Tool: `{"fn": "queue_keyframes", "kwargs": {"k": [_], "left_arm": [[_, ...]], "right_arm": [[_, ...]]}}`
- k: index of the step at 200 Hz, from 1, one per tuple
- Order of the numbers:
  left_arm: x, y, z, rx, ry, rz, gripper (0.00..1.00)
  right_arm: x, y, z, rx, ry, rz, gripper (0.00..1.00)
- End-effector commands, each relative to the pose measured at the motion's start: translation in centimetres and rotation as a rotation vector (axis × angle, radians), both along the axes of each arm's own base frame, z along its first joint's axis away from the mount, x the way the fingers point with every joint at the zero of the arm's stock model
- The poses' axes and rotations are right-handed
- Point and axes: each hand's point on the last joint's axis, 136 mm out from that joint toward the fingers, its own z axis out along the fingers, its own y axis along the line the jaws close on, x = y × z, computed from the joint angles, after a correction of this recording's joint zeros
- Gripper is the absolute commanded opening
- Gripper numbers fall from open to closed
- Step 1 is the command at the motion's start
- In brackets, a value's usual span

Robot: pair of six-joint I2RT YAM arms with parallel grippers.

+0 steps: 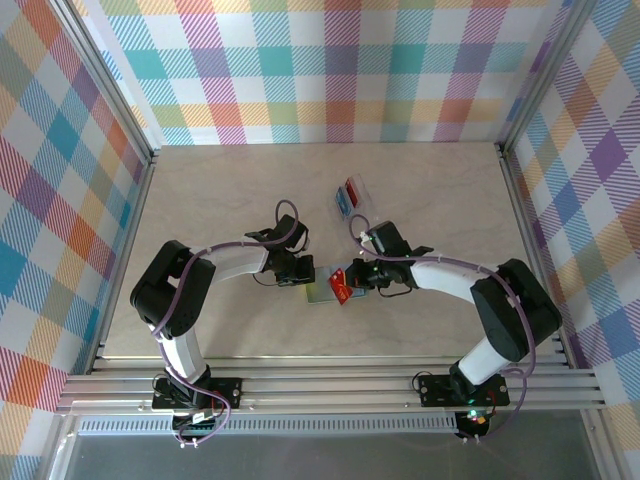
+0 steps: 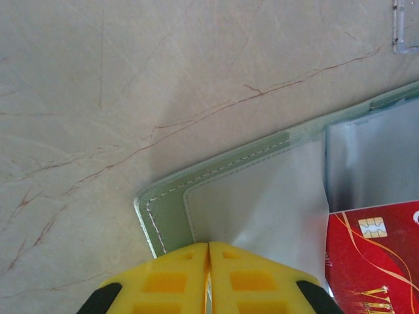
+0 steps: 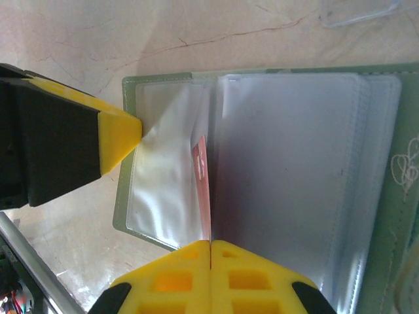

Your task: Put the credit cards into the card holder

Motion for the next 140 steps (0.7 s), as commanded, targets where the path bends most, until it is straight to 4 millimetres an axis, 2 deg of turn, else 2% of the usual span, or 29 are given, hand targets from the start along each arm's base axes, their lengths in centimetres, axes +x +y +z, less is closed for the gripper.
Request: {"fn": "queue_keyframes", "kwargs": {"k": [1,140], "left_arm": [[-1.4,0.2,-0.6,0.038,0.032,-0.032,0.1],[-1.3,0.5,-0.4,0.05,0.021,-0.028,0.1]], "right_arm": [[0.5,0.9,0.5,0.026,-0.024,0.034,0.0],[2.0,2.0,-1.8,0.092,0.013,0.029,0.0]]}}
